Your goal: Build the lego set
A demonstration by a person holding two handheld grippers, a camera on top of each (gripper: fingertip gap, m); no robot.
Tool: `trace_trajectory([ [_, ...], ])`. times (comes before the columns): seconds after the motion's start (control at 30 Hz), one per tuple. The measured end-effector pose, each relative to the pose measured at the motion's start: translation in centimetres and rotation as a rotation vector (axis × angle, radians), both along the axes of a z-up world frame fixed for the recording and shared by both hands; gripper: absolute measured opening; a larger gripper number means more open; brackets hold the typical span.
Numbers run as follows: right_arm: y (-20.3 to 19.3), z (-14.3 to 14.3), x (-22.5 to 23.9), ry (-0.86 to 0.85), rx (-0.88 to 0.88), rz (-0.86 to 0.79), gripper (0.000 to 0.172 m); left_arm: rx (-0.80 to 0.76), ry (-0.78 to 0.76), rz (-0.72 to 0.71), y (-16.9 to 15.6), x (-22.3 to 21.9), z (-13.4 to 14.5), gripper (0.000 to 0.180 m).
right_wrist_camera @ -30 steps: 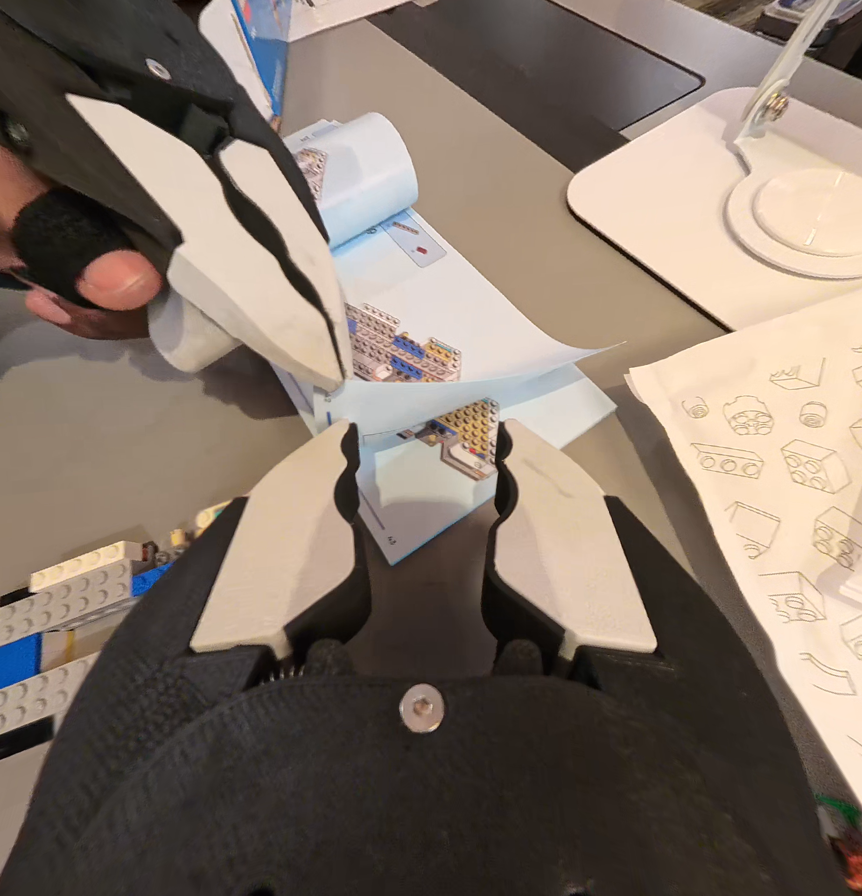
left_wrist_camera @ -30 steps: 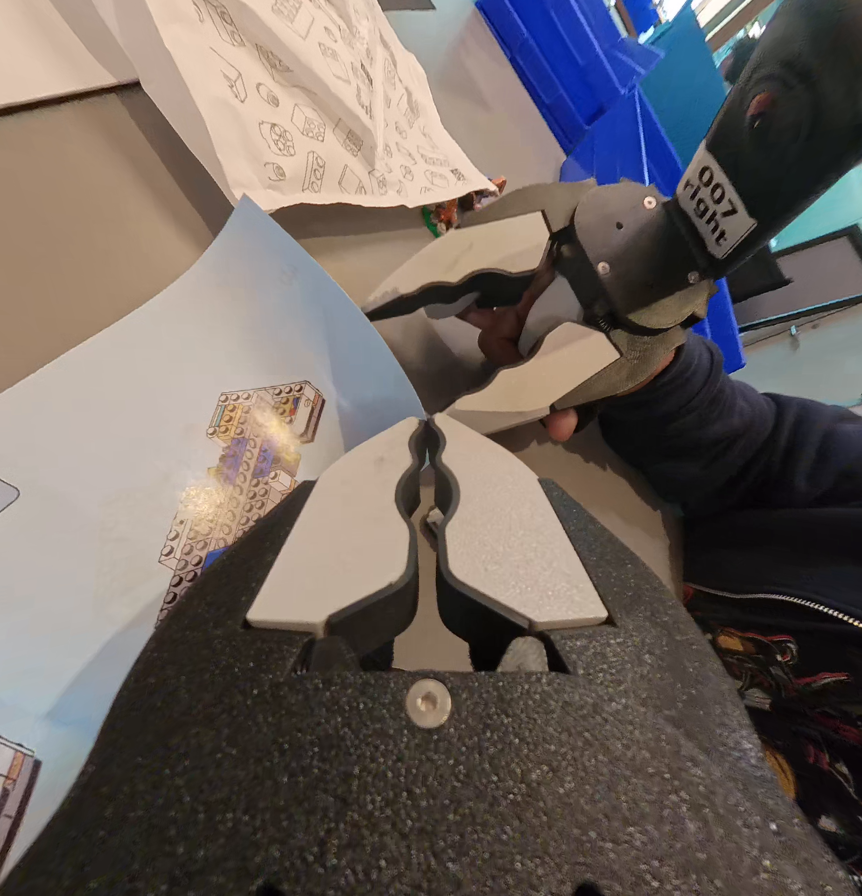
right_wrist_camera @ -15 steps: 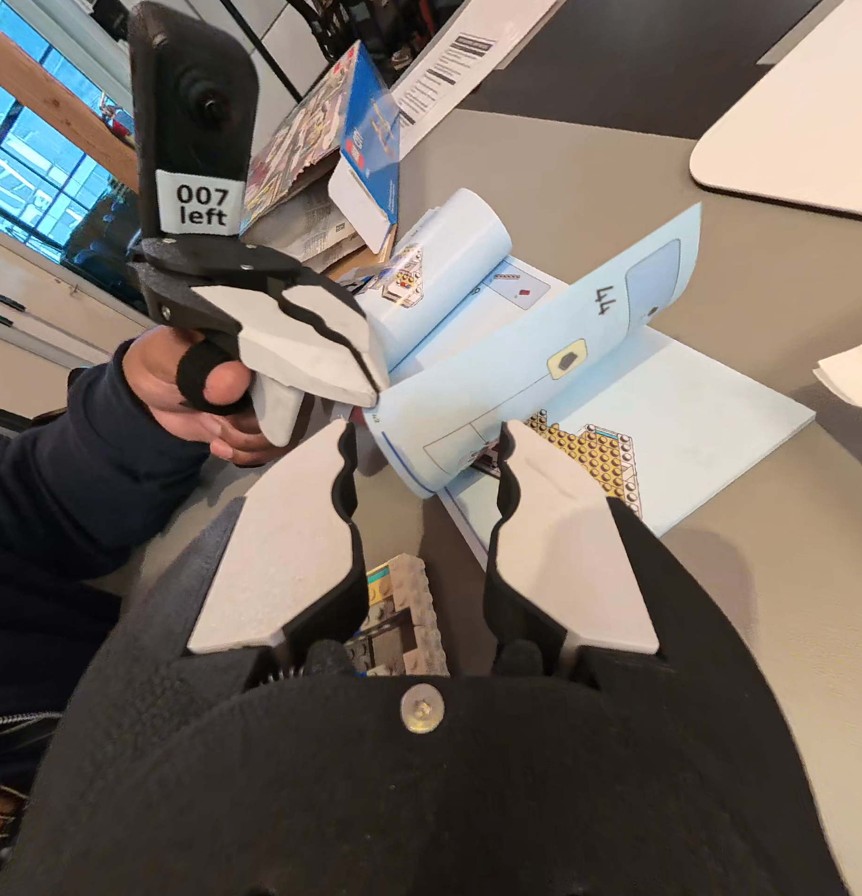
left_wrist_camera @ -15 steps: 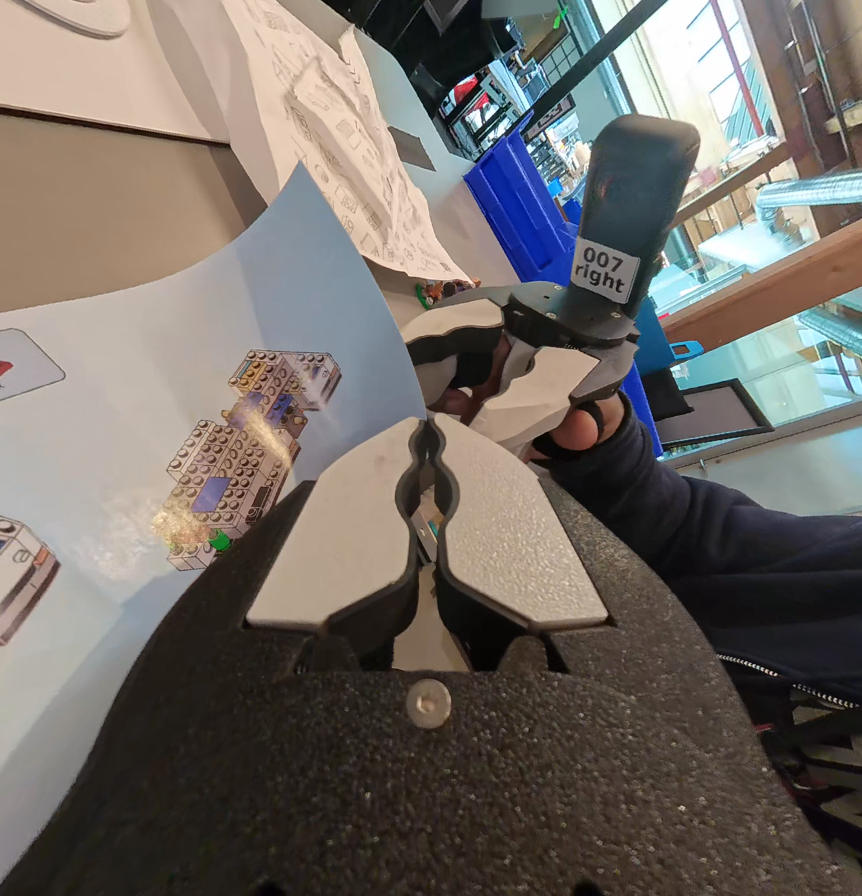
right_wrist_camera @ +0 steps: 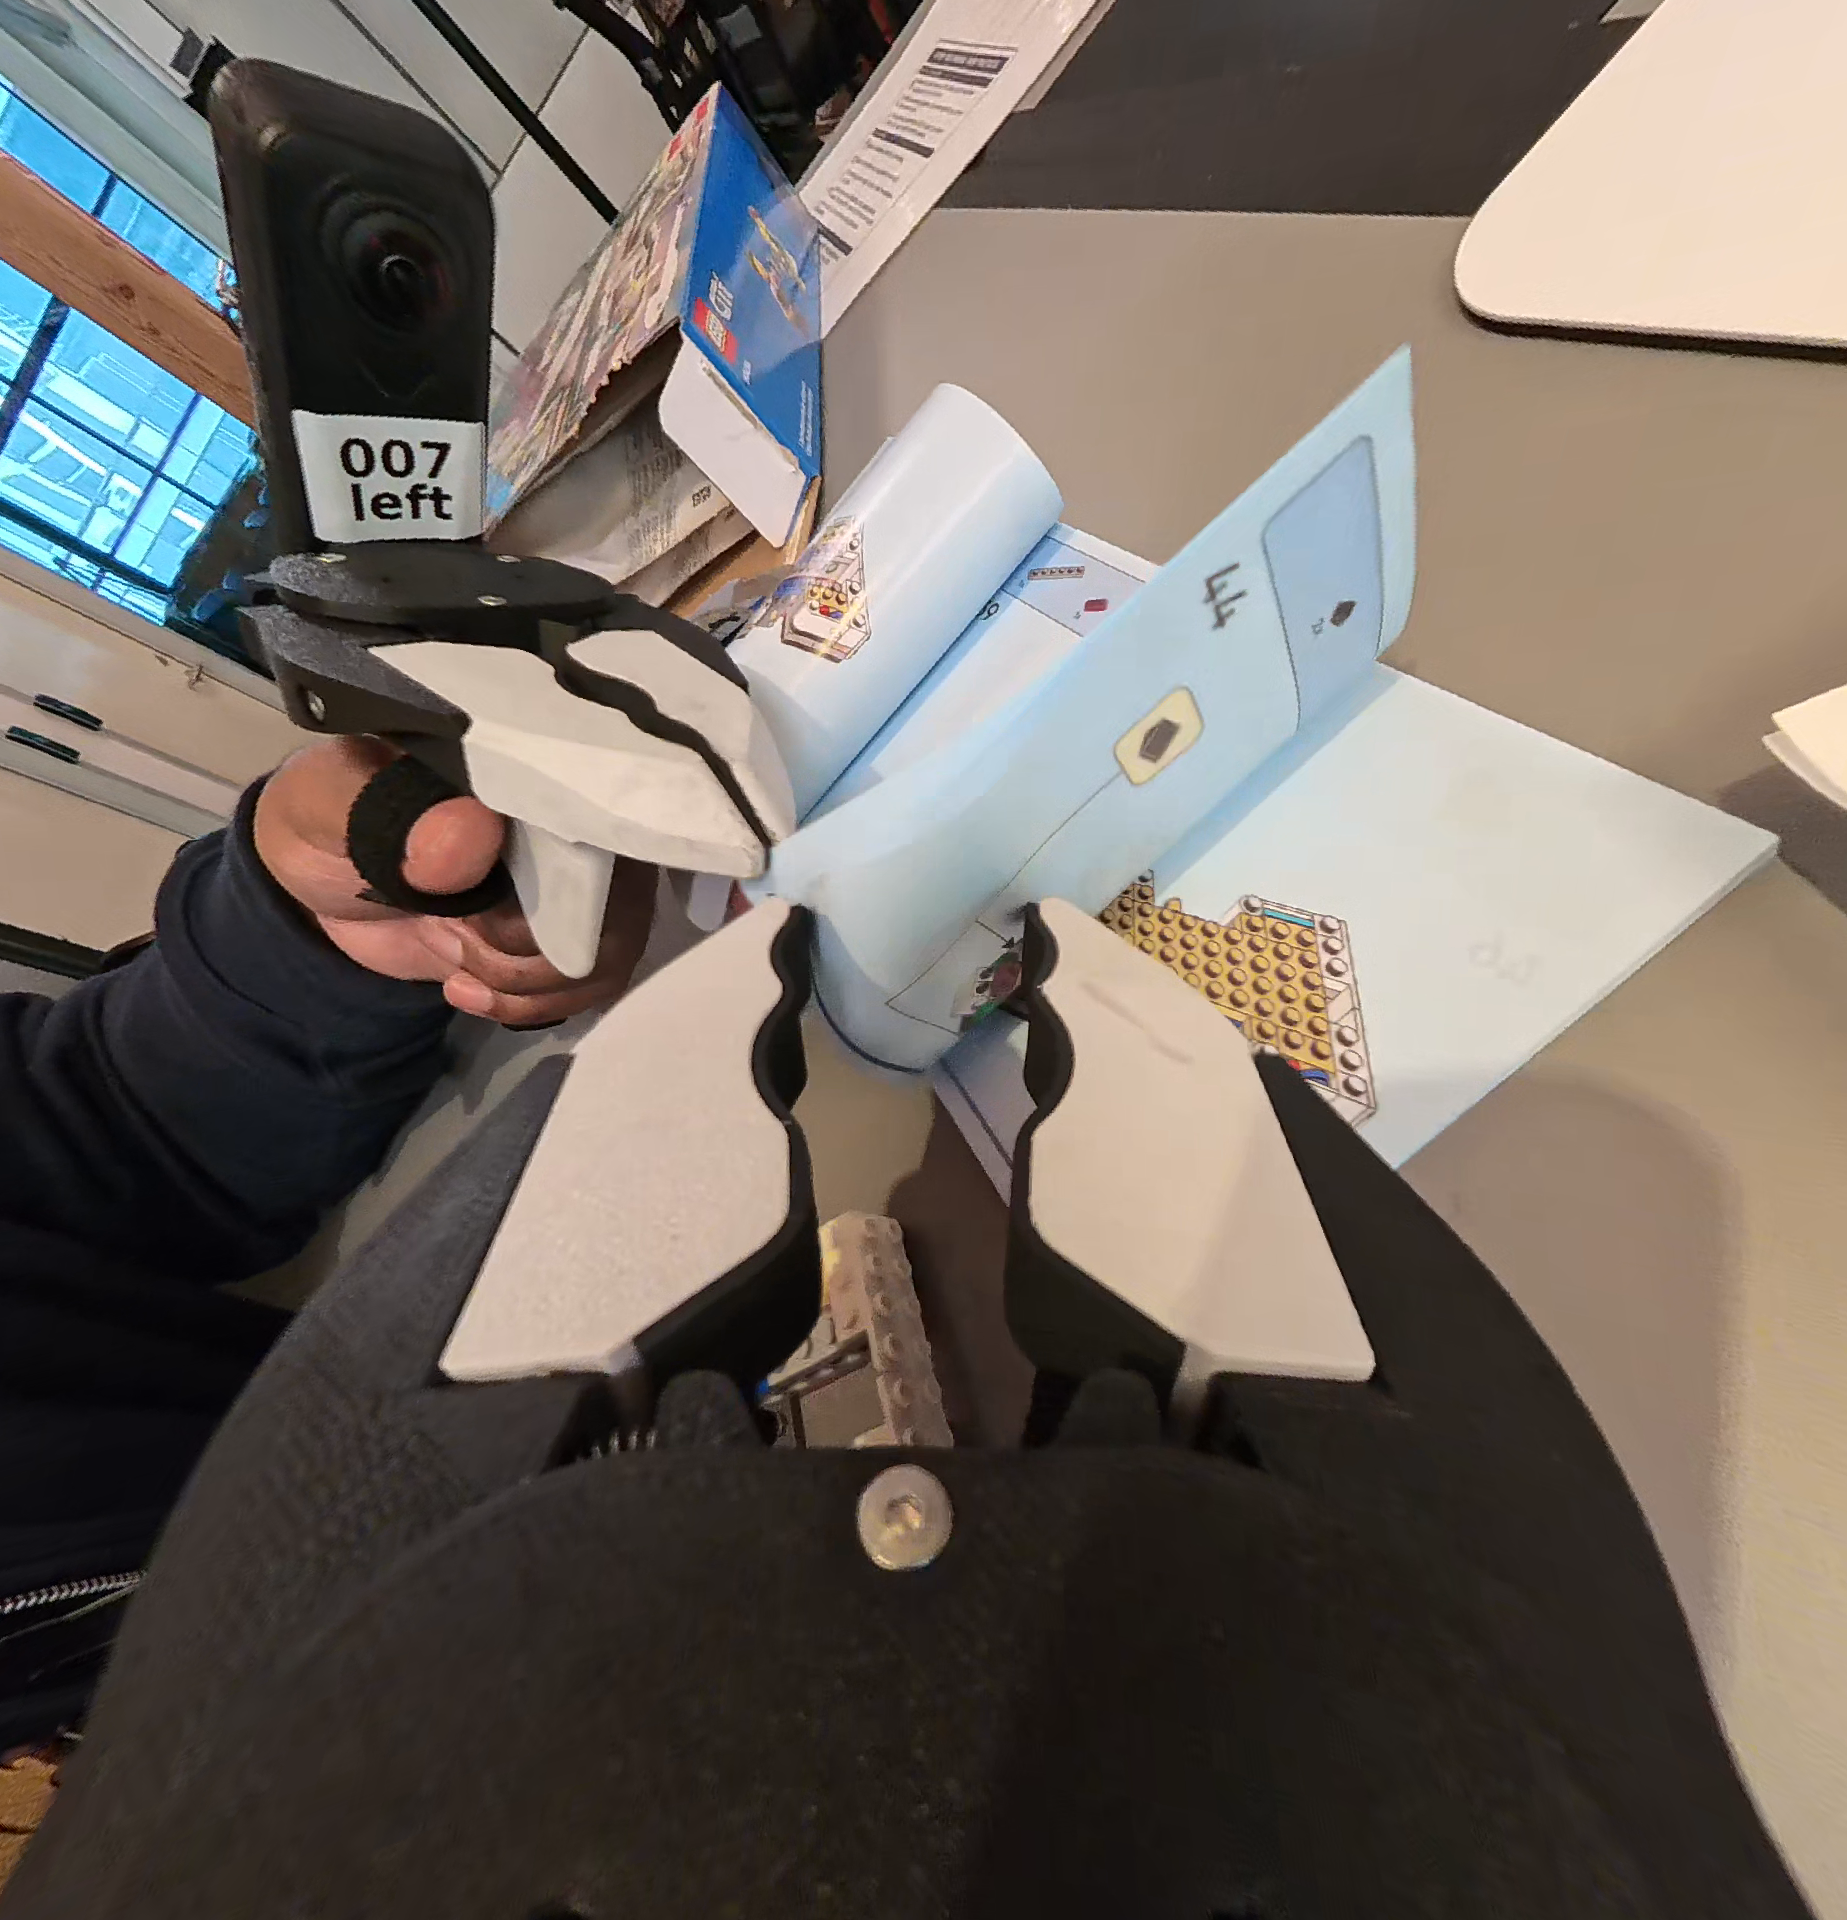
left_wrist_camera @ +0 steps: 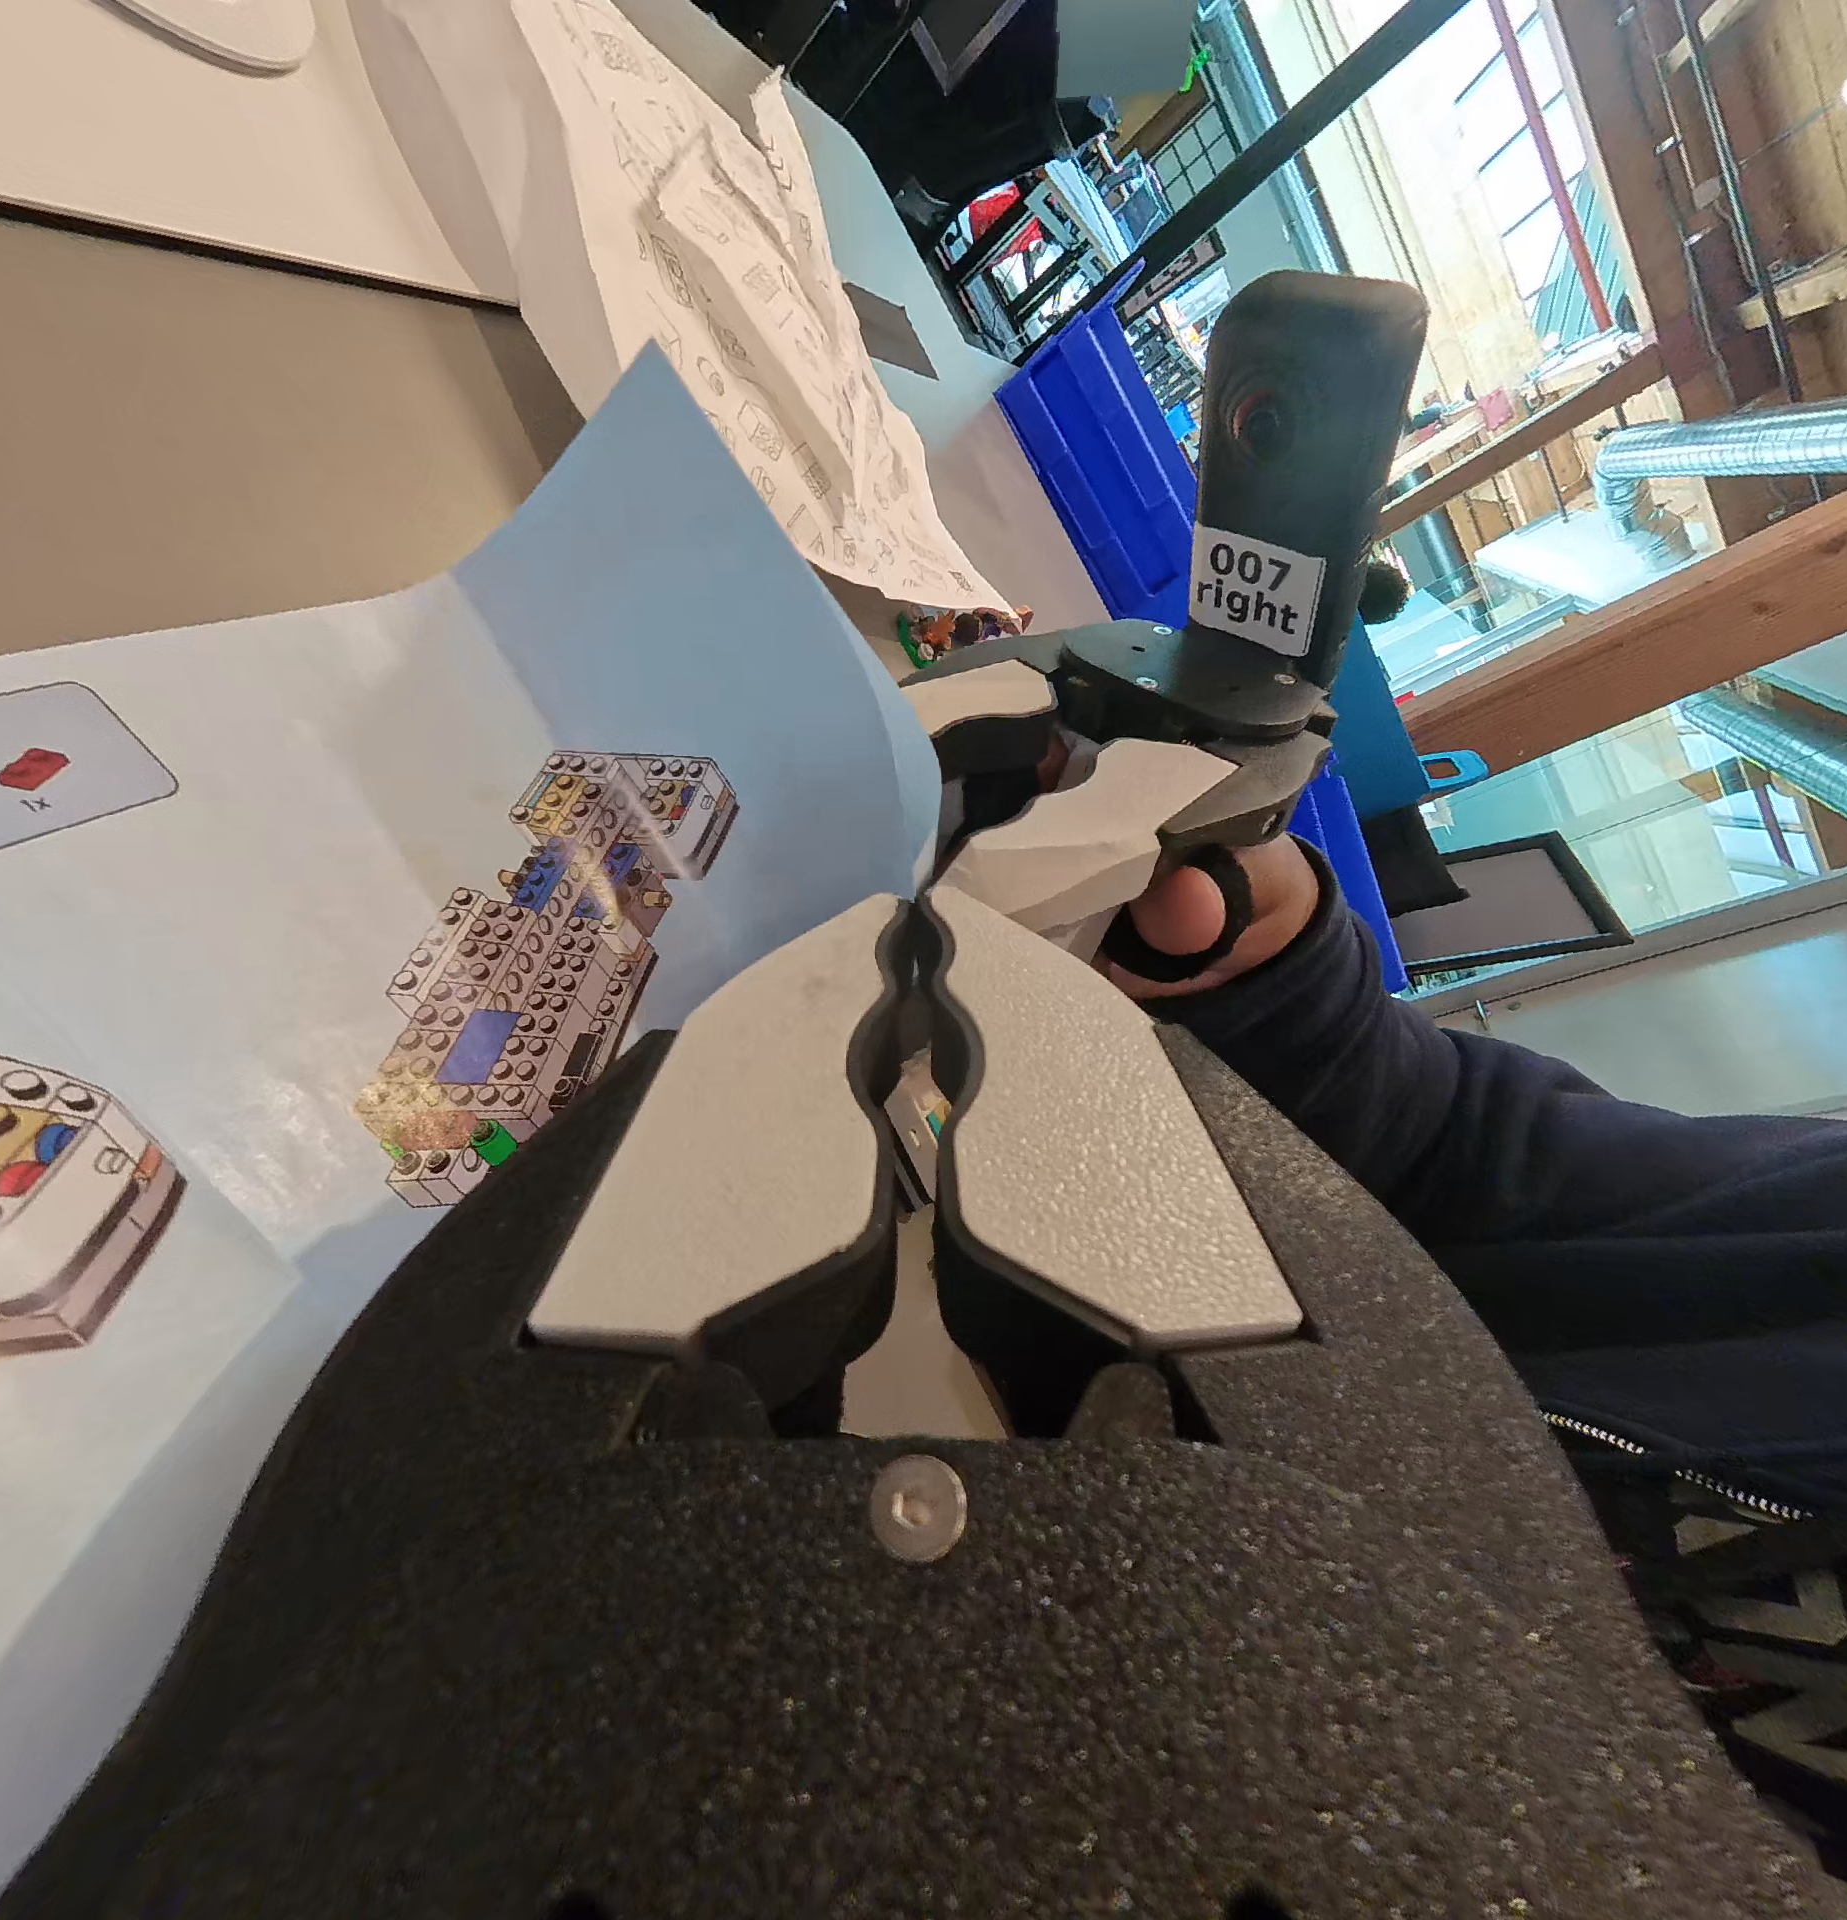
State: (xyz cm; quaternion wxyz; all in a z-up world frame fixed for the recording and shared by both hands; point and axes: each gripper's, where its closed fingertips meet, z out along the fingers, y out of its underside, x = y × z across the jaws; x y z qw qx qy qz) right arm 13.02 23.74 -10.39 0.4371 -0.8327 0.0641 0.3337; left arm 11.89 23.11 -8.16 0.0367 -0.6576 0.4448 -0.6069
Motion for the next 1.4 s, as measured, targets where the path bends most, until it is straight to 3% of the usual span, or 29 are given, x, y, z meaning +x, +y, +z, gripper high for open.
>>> trace_trajectory([
  [0.13,-0.1,-0.3,0.7,-0.028,-0.015,-0.015,0.039,0.002,-0.003,0.002,0.1,0.0,0.1,0.0],
  [0.3,-0.7,-0.5,3.0,-0.199,-0.055,-0.066,0.045,-0.005,-0.004,0.003,0.2,-0.1,0.1,0.0],
  [0.47,-1.2,1.4,5.4,-0.349,-0.036,-0.16,0.05,-0.014,-0.008,0.017,0.5,-0.1,0.2,0.0],
  [0.8,0.0,0.5,0.6,-0.061,-0.008,-0.065,0.057,-0.02,-0.017,0.009,0.2,0.0,0.3,0.0],
  [1.27,0.2,0.1,0.7,-0.007,-0.01,-0.073,0.035,-0.037,-0.007,0.005,0.0,0.1,0.0,0.0],
  [1.4,0.1,0.5,0.2,0.03,0.012,-0.042,0.043,-0.047,-0.013,0.011,0.1,0.1,0.1,0.0],
])
